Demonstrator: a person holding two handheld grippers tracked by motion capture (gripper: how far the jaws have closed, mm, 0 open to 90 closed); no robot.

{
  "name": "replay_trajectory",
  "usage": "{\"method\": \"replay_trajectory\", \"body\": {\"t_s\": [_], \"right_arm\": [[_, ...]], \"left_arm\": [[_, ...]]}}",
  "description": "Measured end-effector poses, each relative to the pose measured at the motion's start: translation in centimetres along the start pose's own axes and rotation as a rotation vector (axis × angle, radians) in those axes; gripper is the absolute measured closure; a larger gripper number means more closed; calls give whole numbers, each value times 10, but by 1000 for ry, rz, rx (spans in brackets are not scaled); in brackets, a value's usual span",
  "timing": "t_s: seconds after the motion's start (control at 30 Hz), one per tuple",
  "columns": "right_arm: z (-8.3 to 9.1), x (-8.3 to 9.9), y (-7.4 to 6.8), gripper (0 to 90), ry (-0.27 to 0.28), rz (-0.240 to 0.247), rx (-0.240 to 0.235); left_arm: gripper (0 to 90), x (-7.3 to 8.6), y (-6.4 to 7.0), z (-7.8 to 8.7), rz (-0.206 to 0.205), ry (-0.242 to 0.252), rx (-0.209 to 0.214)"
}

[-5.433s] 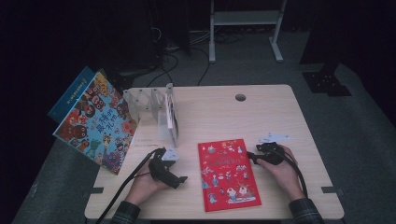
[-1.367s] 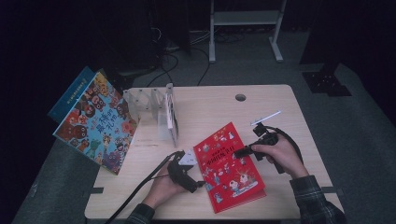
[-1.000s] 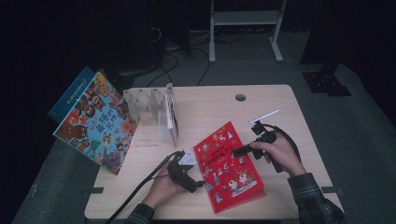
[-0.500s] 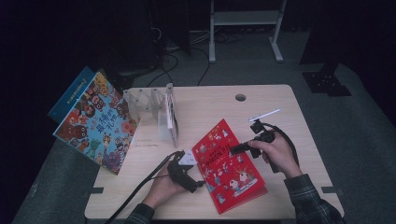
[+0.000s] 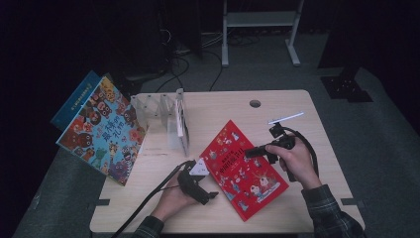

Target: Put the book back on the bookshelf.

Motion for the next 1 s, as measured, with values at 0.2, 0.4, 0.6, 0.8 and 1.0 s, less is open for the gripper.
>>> {"method": "replay_trajectory", "body": {"t_s": [0.2,0.4,0.6,0.8,1.0], "right_arm": [[7,-4,-13,877,36,45,24],[14,-8,-21,877,51,71,34],[23,-12,-28,877,66,86,28],[28,-14,-31,877,73,89,18],[31,-14,-31,877,78,90,8]], "left_arm": [[0,0,-5,5,56,40,18],[0,-6,-14,20,75,100,-6],[0,-16,-29,30,119,181,0],[0,-28,-38,34,132,245,17],[0,-31,-43,31,149,257,21]]}}
Point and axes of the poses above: each handheld gripper's, and its own axes: z roughly backward along the jaws, x roughly out of its underside, y roughly to its right, the point moved 4 cm from there along -z, roughly forward along the jaws, and after that the axes turned 9 degrees about -z, right-handed, at the moved point
